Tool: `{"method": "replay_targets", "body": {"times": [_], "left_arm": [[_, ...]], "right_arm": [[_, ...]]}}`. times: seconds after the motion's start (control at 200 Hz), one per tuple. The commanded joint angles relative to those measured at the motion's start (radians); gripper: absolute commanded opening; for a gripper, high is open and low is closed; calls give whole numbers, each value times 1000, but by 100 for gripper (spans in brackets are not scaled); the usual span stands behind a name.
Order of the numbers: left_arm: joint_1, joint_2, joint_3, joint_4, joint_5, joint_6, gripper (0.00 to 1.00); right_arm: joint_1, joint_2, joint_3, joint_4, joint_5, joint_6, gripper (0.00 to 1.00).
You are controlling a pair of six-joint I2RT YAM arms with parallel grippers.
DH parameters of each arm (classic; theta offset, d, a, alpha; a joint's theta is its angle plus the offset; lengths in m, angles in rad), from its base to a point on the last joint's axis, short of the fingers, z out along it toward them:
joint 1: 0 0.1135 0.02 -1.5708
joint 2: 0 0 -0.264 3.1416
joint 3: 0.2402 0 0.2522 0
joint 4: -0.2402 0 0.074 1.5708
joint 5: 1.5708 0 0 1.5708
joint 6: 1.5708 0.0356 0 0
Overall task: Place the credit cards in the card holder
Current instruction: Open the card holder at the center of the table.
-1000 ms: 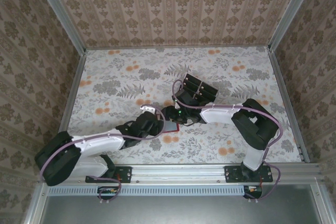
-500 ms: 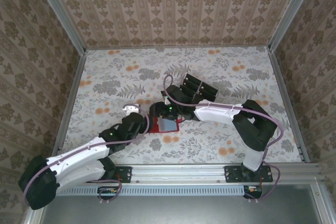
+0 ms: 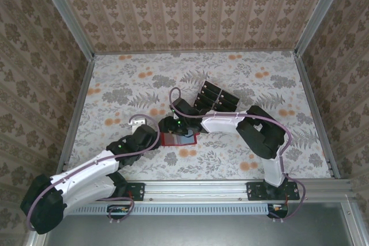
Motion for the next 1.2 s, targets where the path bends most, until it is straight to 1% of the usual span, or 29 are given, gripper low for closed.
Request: {"method": "replay_targets", "body": {"times": [0.0, 0.13, 0.255, 0.39, 0.455, 0.48, 0.595, 0.695, 0.885, 1.045, 1.195], "left_arm": [[12, -3, 30, 47, -14, -42, 86], [14, 15, 37, 52, -4, -38, 89], [15, 33, 52, 60, 9, -18, 93], [15, 51, 77, 75, 21, 17, 96], [16, 63, 92, 90, 35, 35, 97], [16, 69, 99, 94, 41, 43, 99], [16, 118, 133, 125, 83, 79, 100], [16, 174, 166, 154, 124, 102, 100], [3, 270, 208, 156, 144, 122, 100], [-1, 304, 203, 96, 123, 104, 100], [-1, 323, 178, 53, 98, 92, 100]], "right_arm": [[30, 32, 10, -52, -22, 1, 61], [28, 27, 20, -53, -33, -7, 61], [12, -19, 25, -56, -56, -41, 61], [-32, -130, 10, -80, -56, -89, 61], [-63, -196, 5, -139, -32, -131, 61], [-74, -218, 5, -164, -23, -148, 61], [-129, -296, 19, -313, 53, -257, 61], [-178, -331, 31, -437, 138, -348, 61], [-260, -374, 21, -589, 285, -484, 60], [-274, -376, 28, -672, 411, -598, 57], [-275, -344, 34, -712, 508, -657, 54]]}}
